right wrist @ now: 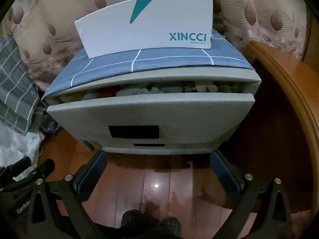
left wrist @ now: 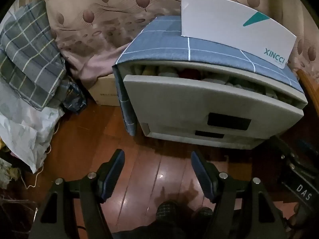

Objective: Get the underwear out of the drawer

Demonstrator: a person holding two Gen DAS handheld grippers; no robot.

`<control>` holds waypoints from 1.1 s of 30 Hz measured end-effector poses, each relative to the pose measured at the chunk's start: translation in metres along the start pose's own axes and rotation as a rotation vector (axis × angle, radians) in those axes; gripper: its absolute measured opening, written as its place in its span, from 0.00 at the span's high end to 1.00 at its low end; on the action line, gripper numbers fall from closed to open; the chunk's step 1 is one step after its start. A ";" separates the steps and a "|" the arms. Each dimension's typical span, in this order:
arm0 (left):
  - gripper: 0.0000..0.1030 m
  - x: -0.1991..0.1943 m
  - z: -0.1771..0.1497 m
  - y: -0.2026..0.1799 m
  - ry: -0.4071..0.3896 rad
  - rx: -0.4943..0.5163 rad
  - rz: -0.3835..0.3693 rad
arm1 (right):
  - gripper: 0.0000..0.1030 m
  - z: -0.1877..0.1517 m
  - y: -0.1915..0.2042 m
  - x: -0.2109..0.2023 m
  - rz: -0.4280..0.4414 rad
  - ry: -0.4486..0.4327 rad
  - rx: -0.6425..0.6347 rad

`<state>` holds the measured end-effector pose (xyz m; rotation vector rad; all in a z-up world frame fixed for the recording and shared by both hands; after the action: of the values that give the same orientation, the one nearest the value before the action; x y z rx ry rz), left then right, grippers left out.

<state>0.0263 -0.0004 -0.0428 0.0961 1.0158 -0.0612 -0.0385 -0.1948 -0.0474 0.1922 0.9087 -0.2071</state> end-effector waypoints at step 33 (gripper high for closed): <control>0.31 0.000 -0.003 -0.003 -0.031 0.007 0.000 | 0.01 -0.002 0.002 0.001 -0.072 -0.011 -0.073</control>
<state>0.0237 -0.0033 -0.0448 0.1010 0.9842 -0.0658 -0.0387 -0.1920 -0.0487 0.0909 0.9110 -0.2409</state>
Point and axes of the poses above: each gripper's, at about its wrist camera, not at the fingertips, and x roughly the way its jaws point, y to its left, z to its top, the point moved 5 cm from there along x, roughly the way its jaws point, and after that the axes turned 3 degrees about -x, right-handed, at the moved point
